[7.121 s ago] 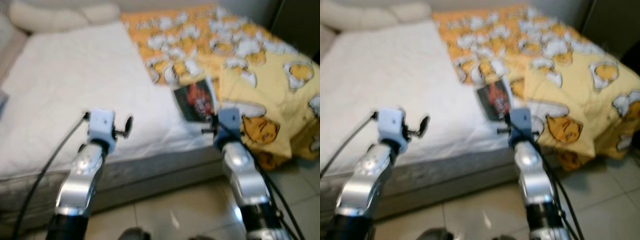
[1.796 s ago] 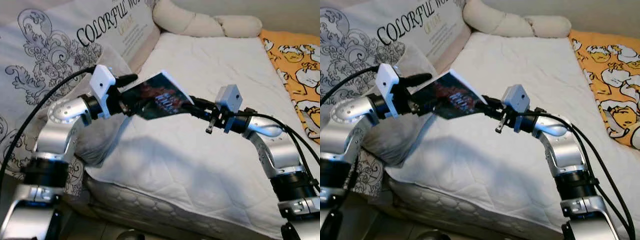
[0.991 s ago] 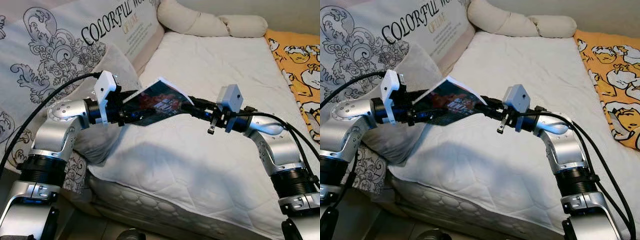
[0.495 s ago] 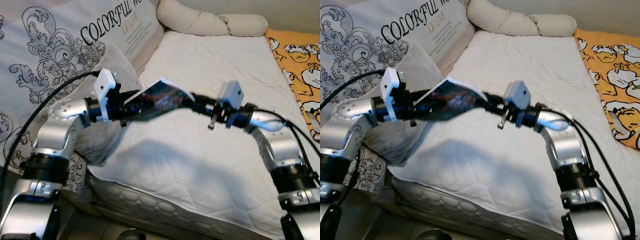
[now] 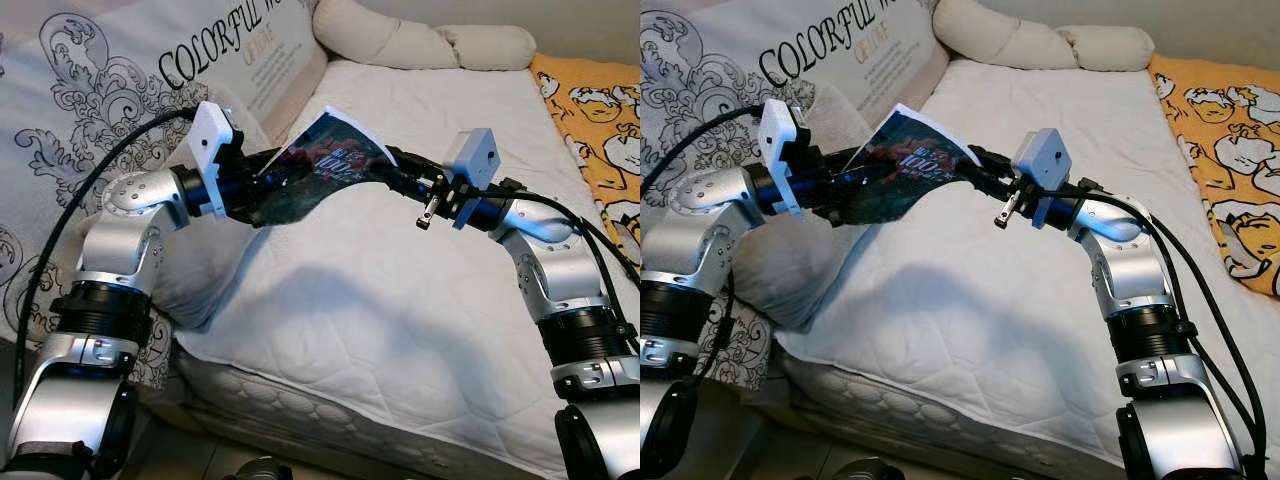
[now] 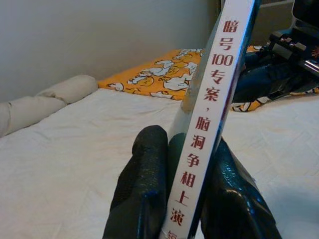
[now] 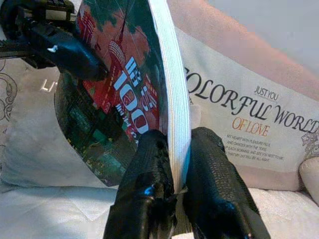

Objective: Clean up the room

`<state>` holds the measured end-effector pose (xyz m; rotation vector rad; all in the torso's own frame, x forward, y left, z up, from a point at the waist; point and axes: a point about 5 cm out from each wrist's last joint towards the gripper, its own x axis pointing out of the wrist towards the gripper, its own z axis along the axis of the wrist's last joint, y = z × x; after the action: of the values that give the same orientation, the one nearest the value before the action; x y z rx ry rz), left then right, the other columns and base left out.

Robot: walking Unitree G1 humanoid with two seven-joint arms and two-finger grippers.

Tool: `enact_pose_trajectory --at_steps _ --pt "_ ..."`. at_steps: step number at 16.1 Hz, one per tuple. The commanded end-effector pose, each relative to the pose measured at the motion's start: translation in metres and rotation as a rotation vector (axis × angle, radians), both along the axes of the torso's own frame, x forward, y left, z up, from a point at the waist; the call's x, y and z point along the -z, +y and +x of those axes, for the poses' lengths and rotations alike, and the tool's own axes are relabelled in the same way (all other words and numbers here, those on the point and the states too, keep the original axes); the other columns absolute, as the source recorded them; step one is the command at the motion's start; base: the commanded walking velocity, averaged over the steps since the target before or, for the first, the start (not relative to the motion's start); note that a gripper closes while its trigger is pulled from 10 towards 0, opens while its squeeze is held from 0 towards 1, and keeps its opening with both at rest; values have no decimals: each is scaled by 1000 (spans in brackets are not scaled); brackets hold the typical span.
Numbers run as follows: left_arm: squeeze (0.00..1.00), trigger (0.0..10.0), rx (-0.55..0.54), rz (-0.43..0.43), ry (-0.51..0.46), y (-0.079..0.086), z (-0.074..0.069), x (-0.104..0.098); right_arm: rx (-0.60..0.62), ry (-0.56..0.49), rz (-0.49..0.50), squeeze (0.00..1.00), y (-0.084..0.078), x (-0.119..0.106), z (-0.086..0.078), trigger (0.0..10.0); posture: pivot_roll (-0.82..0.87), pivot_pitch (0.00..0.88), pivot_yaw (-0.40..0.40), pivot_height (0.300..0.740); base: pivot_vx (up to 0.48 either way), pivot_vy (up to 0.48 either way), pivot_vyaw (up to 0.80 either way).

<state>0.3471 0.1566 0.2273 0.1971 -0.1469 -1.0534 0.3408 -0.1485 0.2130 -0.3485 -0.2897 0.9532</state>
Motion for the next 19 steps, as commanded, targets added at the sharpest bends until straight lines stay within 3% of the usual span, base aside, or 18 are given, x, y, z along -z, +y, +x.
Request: enact_pose_trajectory --at_steps 1,3,4,7,11,14,15,16,19 --pt "0 0 -37 -31 -38 5 2 -9 9 -54 34 0 -2 -13 2 10000 8 0 74 740 0 0 0" --pt "0 0 -31 -54 -22 2 1 -5 2 -15 20 0 -1 -8 1 10000 -1 0 83 740 0 0 0" --pt "0 0 -28 -66 -8 0 0 -2 27 26 13 1000 -5 -3 2 10000 -5 0 89 740 0 0 0" --pt "0 0 -20 -102 39 -5 -5 8 175 25 -12 1000 -24 7 6 10000 -23 0 108 740 0 0 0" --pt "0 0 -42 -113 112 -9 -8 26 361 29 24 1000 -66 10 3 10000 -41 0 113 740 0 0 0" --pt "0 0 -177 -15 233 -4 0 54 397 47 59 1000 -90 3 -9 10000 -55 0 111 740 0 0 0" --pt "0 0 -210 59 328 -2 2 71 326 85 32 1000 -85 6 -18 10000 -74 0 114 740 0 0 0" --pt "0 0 -209 68 353 -3 3 76 294 104 17 1000 -81 8 -21 10000 -83 0 112 740 0 0 0" --pt "0 0 -234 -97 514 -18 14 82 97 241 -59 1000 -56 26 -46 10000 -107 0 89 740 0 0 0"
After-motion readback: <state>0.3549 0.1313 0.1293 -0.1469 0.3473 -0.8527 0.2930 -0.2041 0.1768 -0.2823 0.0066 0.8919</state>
